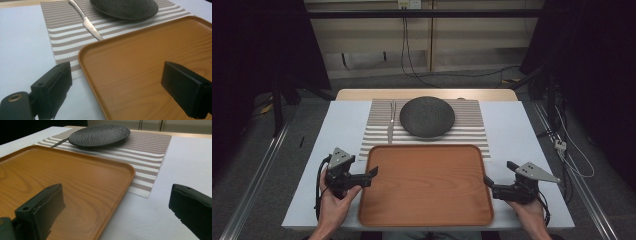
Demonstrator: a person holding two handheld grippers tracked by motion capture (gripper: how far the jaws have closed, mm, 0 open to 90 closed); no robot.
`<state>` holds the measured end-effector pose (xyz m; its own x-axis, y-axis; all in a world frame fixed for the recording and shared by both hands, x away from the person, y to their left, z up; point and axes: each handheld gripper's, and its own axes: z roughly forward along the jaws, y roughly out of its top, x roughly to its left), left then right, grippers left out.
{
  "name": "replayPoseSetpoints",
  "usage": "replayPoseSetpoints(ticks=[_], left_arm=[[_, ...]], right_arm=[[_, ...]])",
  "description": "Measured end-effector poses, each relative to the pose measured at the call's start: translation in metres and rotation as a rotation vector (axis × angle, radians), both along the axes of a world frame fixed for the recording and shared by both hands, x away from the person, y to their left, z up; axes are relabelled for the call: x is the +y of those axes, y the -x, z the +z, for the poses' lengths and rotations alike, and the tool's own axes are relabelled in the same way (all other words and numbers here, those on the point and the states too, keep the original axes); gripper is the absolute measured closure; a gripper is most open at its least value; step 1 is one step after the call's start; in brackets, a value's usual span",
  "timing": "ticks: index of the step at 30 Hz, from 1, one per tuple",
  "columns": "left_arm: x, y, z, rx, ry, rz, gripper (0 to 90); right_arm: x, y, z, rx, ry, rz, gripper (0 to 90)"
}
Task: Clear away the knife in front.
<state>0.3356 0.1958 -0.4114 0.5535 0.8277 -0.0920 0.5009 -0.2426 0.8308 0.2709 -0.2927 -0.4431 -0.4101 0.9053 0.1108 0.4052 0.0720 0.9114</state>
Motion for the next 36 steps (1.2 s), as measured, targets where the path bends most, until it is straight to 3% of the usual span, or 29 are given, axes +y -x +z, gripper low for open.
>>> replayPoseSetpoints(ticks=[5, 8, 13, 17, 22, 30, 36], left_arm=[[-0.005, -0.011, 0.003, 0.038, -0.007, -0.015, 6.5], [-0.014, -0.022, 0.005, 0.049, -0.034, -0.064, 6.8], [-0.022, -0.035, 0.008, 0.067, -0.025, -0.069, 7.0], [-0.025, -0.048, 0.010, 0.074, -0.049, -0.046, 7.1], [-0.026, -0.068, 0.011, 0.110, -0.028, -0.029, 8.0], [-0.033, -0.098, 0.013, 0.084, -0.025, -0.023, 8.6], [-0.040, -0.121, 0.015, 0.101, -0.040, -0.011, 11.7]], right_arm=[[0.001, 0.000, 0.000, 0.002, 0.005, 0.002, 0.0], [0.001, 0.000, 0.000, 0.001, 0.013, 0.006, 0.0], [0.002, 0.000, 0.000, 0.002, 0.011, 0.011, 0.0], [0.002, -0.001, -0.001, 0.007, 0.010, 0.019, 0.0], [0.002, -0.001, -0.002, 0.014, 0.009, 0.017, 0.0], [0.002, -0.003, -0.003, 0.020, 0.009, 0.015, 0.0], [0.003, -0.004, -0.004, 0.029, 0.019, 0.021, 0.0]])
